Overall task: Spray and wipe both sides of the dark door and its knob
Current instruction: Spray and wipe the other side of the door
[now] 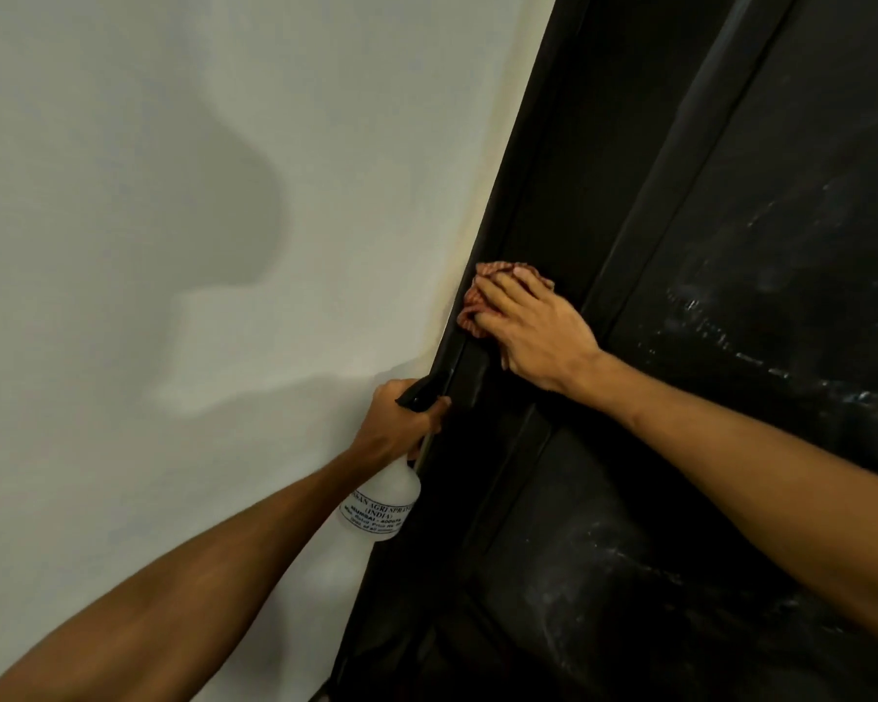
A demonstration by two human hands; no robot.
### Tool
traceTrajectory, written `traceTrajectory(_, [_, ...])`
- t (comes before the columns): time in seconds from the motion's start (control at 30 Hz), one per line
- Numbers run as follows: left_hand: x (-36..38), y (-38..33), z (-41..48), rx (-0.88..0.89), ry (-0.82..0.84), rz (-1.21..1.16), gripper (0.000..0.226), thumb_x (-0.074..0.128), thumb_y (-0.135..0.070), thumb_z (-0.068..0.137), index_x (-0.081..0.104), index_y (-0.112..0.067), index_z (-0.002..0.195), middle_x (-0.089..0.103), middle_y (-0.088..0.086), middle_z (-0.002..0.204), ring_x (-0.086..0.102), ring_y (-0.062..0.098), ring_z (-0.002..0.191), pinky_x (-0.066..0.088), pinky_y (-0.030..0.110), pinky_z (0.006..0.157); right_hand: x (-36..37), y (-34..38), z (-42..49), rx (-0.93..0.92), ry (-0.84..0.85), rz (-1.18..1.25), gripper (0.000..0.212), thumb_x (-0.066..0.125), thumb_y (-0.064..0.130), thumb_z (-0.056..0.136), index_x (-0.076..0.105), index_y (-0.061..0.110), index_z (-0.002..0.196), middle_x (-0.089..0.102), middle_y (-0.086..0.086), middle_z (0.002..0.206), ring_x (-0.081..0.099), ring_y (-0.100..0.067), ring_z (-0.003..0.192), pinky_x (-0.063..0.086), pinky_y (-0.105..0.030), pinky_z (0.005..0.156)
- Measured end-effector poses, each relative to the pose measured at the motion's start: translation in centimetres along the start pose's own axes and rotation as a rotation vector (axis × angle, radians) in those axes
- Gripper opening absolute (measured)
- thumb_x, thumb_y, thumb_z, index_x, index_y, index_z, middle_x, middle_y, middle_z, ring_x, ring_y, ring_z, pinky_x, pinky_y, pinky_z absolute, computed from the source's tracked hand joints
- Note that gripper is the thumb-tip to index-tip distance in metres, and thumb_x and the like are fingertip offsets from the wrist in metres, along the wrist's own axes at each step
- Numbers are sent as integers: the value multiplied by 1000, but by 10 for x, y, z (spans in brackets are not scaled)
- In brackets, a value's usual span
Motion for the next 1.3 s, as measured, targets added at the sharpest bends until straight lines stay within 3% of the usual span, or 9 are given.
traceTrajectory(0.1, [4, 27, -11, -51, 6, -12, 19, 71, -16, 99, 72, 1, 91, 71, 22, 73, 60, 12, 40, 47, 24, 40, 5, 10, -1, 55, -45, 41, 61, 57, 33, 90, 48, 23, 150, 26, -19, 166, 20, -39, 154, 8, -55, 127])
traceTrajectory(0.27, [9, 50, -34, -60, 52, -30, 18, 69, -19, 102, 71, -2, 97, 70, 26, 77, 57, 7, 39, 46, 21, 40, 54, 105, -35, -89, 129, 151, 59, 49, 28, 95, 43, 25, 154, 17, -15, 170, 9, -36, 157, 6, -52, 128])
traceTrajectory(0.43, [0, 76, -38, -115, -26, -34, 13, 71, -19, 99, 72, -8, 107, 72, 24, 82, 59, 5, 42, 46, 19, 40, 44, 72, -15, 27, 29, 126, 61, 57, 26, 91, 48, 23, 151, 23, -15, 168, 16, -36, 155, 9, -51, 128])
traceTrajectory(0.53, [-3, 88, -41, -115, -66, -27, 7, 74, -19, 98, 72, -13, 102, 73, 23, 81, 61, 10, 42, 48, 23, 39, 68, 107, -29, 25, 53, 60, 63, 46, 32, 97, 33, 28, 158, 6, -18, 171, 1, -40, 157, 0, -55, 127])
traceTrajectory(0.67, [-2, 98, -51, -134, -70, -44, 12, 73, -19, 99, 72, -19, 111, 72, 11, 77, 64, 7, 48, 49, 22, 42, 108, 189, -66, -42, 189, 36, 73, 41, 35, 101, 12, 14, 164, -4, -19, 170, -3, -40, 157, -8, -55, 126])
traceTrajectory(0.93, [12, 108, -61, -155, -20, -124, 23, 70, -17, 100, 65, -38, 109, 69, 9, 79, 61, 4, 50, 48, 22, 43, 97, 151, -71, 164, 86, 95, 75, 32, 25, 97, 3, 10, 164, -2, -18, 171, -1, -37, 158, 2, -51, 127])
traceTrajectory(1.13, [12, 111, -71, -92, -25, -145, 33, 67, -5, 100, 65, -33, 118, 72, -13, 74, 65, -3, 58, 49, 10, 52, 155, 276, -99, -80, 265, 88, 76, 51, 32, 98, 17, 11, 163, 6, -18, 169, 3, -41, 155, -13, -57, 124])
traceTrajectory(1.23, [10, 116, -77, -82, -34, -96, 36, 68, -7, 100, 64, -38, 115, 72, -14, 77, 66, -4, 62, 51, 12, 56, 167, 292, -102, -132, 335, 36, 78, 49, 29, 99, 8, 13, 164, 0, -16, 171, -4, -38, 157, -26, -57, 117])
traceTrajectory(1.3, [9, 116, -75, -75, -17, -66, 36, 68, -6, 100, 64, -40, 111, 71, -12, 75, 65, -2, 61, 51, 14, 55, 161, 273, -98, -111, 296, 52, 79, 47, 30, 102, 1, 14, 164, -5, -16, 171, -6, -35, 158, -21, -52, 121])
Point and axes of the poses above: each hand's wrist, its own z-axis towards the middle knuckle, its own x-axis out of the palm, y = z × x, the point moved 9 cm from there along z, towards the middle knuckle
